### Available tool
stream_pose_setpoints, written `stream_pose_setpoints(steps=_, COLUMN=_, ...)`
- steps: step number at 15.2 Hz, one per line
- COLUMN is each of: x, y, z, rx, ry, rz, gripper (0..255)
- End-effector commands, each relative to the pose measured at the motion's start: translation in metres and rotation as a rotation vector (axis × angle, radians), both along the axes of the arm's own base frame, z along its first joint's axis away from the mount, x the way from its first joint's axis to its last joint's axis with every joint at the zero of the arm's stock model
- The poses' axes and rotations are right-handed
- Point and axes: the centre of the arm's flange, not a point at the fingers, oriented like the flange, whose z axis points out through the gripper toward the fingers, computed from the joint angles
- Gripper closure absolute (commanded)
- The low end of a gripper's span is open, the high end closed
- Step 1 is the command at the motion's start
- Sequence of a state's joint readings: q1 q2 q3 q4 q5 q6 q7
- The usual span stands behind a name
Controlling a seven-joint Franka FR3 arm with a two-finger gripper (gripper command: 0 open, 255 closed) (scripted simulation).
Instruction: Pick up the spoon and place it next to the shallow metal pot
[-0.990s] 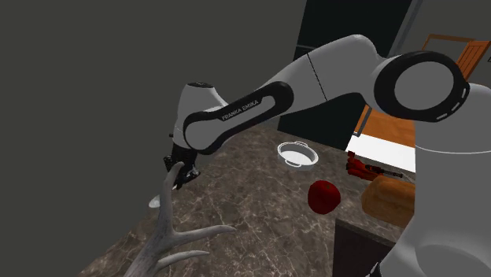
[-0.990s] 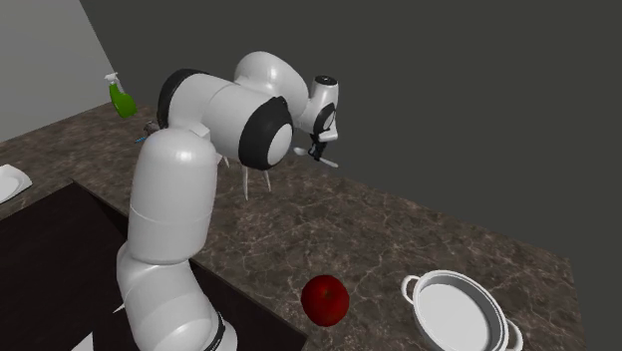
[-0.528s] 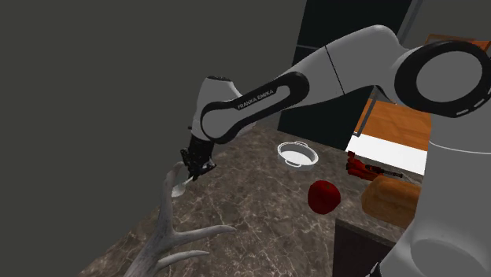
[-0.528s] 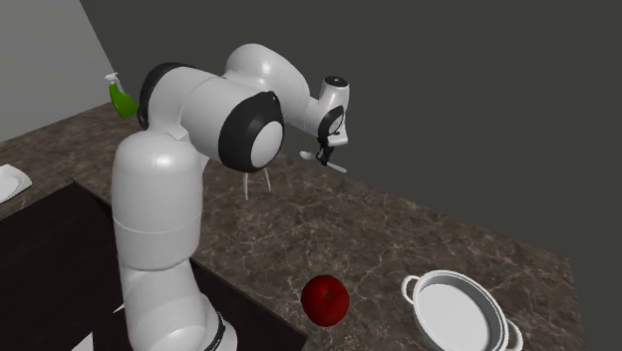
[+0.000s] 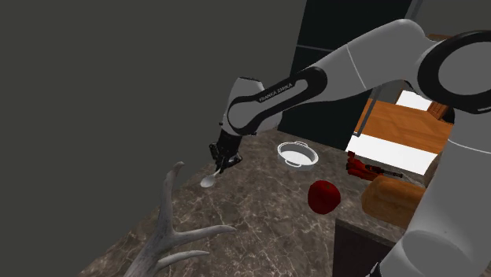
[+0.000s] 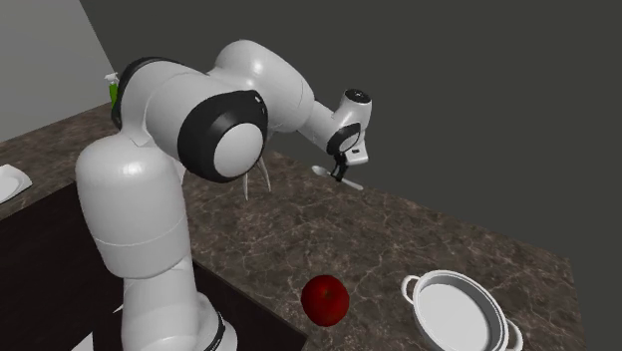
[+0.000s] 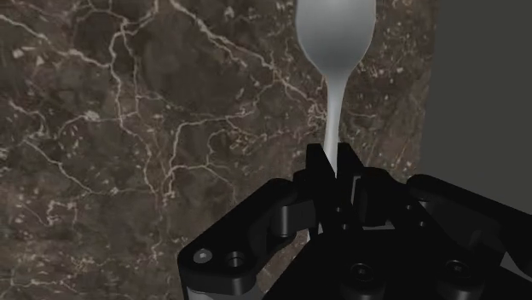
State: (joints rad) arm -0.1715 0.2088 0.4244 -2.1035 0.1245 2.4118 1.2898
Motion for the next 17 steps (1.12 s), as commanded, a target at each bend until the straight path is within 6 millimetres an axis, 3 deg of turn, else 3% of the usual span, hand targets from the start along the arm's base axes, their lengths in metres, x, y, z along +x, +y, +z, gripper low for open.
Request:
stream_pose_setpoints(steps=1, x=-0.003, y=-0.027, z=0.001, rx=0.000, ry=0.000, rz=0.002, gripper=255)
stream_pose_setpoints(steps=17, x=-0.029, y=-0.236, z=0.002, rx=0.000, ry=0.000, rz=0.002, gripper=255)
